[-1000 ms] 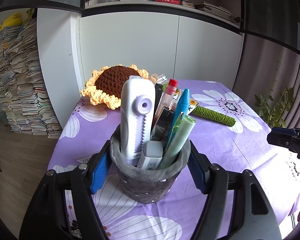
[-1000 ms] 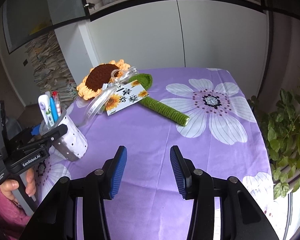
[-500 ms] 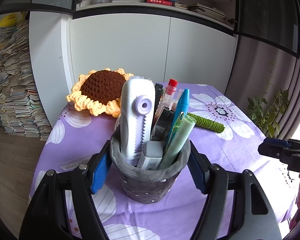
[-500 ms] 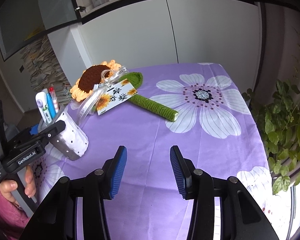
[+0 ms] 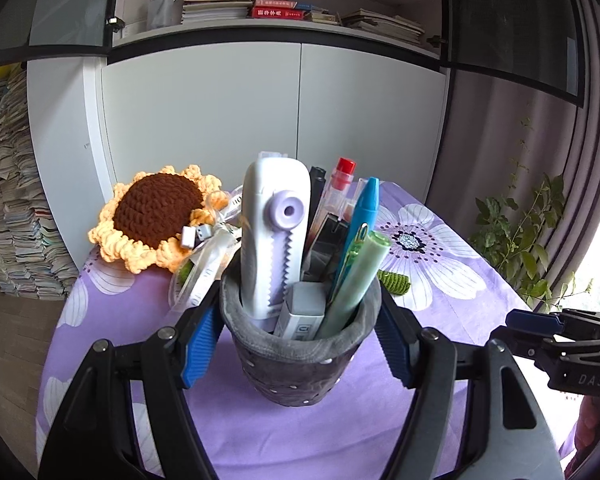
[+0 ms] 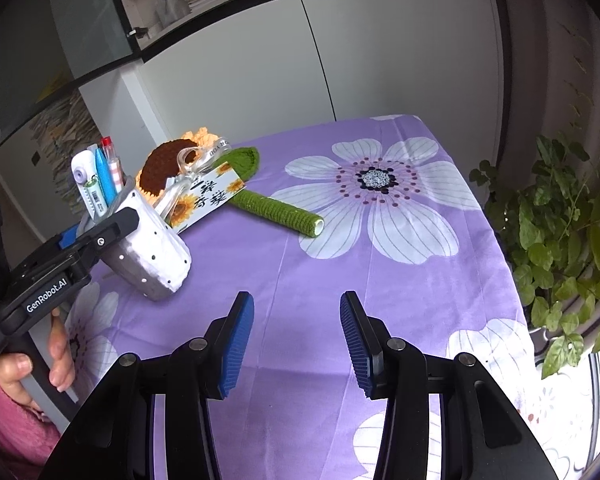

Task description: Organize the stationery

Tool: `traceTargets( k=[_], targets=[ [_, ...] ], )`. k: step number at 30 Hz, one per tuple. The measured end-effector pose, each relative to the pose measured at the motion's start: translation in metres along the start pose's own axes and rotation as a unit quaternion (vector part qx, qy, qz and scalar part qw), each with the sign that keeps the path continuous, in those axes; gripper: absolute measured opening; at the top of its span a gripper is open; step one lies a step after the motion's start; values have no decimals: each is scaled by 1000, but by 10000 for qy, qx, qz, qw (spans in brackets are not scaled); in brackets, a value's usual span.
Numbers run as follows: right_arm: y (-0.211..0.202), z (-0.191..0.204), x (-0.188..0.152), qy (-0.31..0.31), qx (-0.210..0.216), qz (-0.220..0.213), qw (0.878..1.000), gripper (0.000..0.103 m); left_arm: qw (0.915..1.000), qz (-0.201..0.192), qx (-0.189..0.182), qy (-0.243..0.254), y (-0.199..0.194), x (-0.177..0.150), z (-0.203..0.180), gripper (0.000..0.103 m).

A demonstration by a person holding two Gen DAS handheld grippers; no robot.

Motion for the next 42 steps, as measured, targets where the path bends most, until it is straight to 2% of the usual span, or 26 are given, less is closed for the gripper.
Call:
traceTargets(
  k=[11,25,26,29,38,41,42],
  targets=[
    [-3,-10,-3,94,-17,6,10000,45,9996,258,51,-111,19,-12,-1,69],
    [-1,1,-6,-31,-12,143,9999,45,9996,295,-20,-33,17,-15,-2,71],
    [-1,2,-7,-40,-16,160,9999,45,9996,300,-3,-5,16,-15,-2,73],
    [0,4,-7,-62,-26,198,9998,45,9997,222,3,89,13,-14,-2,89],
    [-7,13,-4,-211,-174,144,9995,45,9996,200,45,199,2,-13,1,91],
    [-12,16,0,-253,-257,70,9993,46,9992,150,168,332,-4,-13,4,101],
    [-14,17,1,-267,-285,39,9992,45,9990,82,225,368,-7,-12,5,102]
  ],
)
Point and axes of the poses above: each gripper's, at about its wrist camera, not at the fingertips, and y roughly the way its jaws point, z to its left, x to its top, the point moved 6 cm from there along y, roughly the way its jaws point, and after that the axes turned 7 degrees about -y, right-handed, at the moved point
